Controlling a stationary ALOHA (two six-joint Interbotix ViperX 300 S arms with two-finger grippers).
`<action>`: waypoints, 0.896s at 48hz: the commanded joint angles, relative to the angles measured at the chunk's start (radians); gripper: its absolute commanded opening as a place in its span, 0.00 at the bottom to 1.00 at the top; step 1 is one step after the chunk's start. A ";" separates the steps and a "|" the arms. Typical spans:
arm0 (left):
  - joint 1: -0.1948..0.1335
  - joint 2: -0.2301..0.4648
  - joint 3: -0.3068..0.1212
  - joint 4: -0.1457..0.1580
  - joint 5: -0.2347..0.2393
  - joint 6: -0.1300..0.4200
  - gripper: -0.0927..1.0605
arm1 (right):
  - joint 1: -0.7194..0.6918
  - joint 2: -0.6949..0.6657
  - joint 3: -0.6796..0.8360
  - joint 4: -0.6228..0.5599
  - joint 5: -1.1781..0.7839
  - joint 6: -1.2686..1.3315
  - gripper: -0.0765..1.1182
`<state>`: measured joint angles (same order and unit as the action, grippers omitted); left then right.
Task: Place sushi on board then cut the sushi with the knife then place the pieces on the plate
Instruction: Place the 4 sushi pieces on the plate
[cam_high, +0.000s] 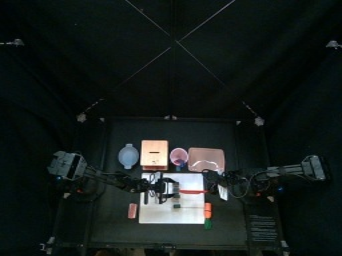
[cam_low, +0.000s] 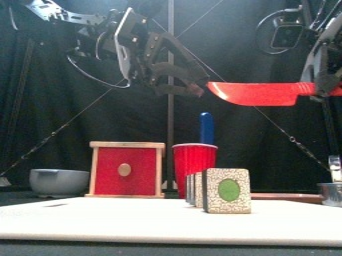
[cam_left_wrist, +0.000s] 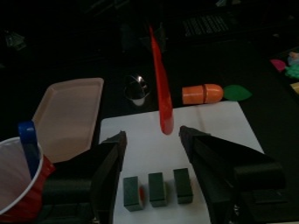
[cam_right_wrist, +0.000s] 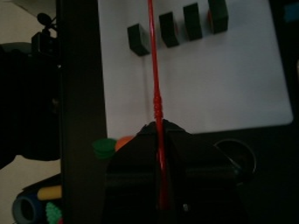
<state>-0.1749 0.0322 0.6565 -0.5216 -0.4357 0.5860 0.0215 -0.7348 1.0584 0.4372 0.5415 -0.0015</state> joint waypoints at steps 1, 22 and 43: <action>0.003 -0.023 -0.005 0.003 -0.014 0.000 0.84 | -0.005 -0.031 0.015 -0.011 0.052 0.061 0.35; 0.006 -0.011 0.009 -0.021 -0.032 -0.002 0.84 | 0.011 -0.092 0.048 -0.161 0.167 0.301 0.52; 0.006 -0.014 0.029 -0.040 -0.032 -0.002 0.84 | 0.014 -0.098 0.005 -0.161 0.238 0.302 0.56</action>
<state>-0.1718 0.0307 0.6949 -0.5599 -0.4587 0.5844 0.0383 -0.8299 1.1014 0.2838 0.7486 0.3007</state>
